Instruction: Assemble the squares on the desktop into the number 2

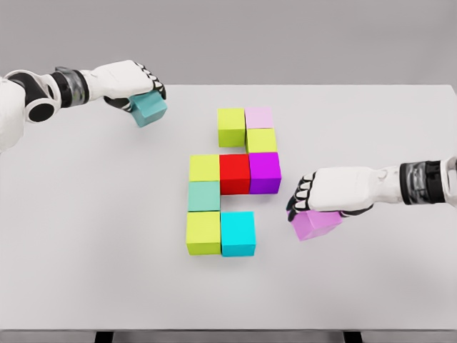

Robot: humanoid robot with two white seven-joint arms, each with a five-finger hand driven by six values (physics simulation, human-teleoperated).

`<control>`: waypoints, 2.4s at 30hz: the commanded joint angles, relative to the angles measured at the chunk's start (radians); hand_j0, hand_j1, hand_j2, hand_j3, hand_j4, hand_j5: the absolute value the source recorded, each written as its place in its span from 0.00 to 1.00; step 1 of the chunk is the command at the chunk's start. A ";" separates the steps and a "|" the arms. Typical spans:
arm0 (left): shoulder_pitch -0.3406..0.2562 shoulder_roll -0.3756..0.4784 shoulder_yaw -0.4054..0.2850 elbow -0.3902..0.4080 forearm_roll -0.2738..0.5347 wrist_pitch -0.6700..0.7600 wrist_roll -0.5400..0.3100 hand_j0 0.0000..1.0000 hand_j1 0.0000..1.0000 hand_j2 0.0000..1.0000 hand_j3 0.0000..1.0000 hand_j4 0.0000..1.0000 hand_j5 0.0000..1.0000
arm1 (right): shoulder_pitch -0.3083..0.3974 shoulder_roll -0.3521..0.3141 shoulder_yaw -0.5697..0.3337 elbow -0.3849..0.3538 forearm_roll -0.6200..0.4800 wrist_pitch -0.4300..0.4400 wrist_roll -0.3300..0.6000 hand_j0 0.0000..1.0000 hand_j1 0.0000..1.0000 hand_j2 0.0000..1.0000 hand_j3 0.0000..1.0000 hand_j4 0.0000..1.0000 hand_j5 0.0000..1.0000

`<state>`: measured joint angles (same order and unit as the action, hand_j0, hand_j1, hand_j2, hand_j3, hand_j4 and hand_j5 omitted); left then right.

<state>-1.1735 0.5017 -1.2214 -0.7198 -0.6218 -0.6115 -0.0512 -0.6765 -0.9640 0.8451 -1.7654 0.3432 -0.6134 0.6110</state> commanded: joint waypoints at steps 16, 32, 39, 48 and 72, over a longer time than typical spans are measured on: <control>0.011 -0.032 -0.001 -0.056 0.008 0.001 -0.009 0.68 0.68 0.68 0.68 0.68 0.68 | 0.011 -0.199 -0.113 0.012 -0.168 0.003 0.000 1.00 1.00 1.00 1.00 1.00 1.00; 0.021 -0.031 -0.027 -0.081 0.004 0.001 -0.012 1.00 1.00 1.00 1.00 1.00 1.00 | -0.001 -0.326 -0.037 0.038 -0.056 0.003 0.000 1.00 1.00 1.00 1.00 1.00 1.00; 0.011 -0.022 -0.018 -0.058 0.011 0.001 -0.010 1.00 1.00 1.00 1.00 1.00 1.00 | -0.373 -0.269 0.465 0.075 -0.026 0.003 0.000 1.00 1.00 1.00 1.00 1.00 1.00; 0.005 0.098 -0.015 -0.059 -0.026 0.001 -0.030 0.90 0.90 0.90 0.90 0.90 0.90 | -0.419 -0.147 0.539 0.210 -0.001 0.003 0.000 1.00 1.00 1.00 1.00 1.00 1.00; -0.011 -0.017 -0.020 0.060 -0.099 0.001 -0.079 0.81 0.81 0.81 0.81 0.81 0.81 | -0.416 -0.156 0.537 0.006 -0.006 0.003 0.000 1.00 1.00 1.00 1.00 1.00 1.00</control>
<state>-1.1842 0.4952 -1.2445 -0.6640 -0.7245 -0.6116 -0.1300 -1.0922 -1.1191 1.3829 -1.7543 0.3429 -0.6126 0.6111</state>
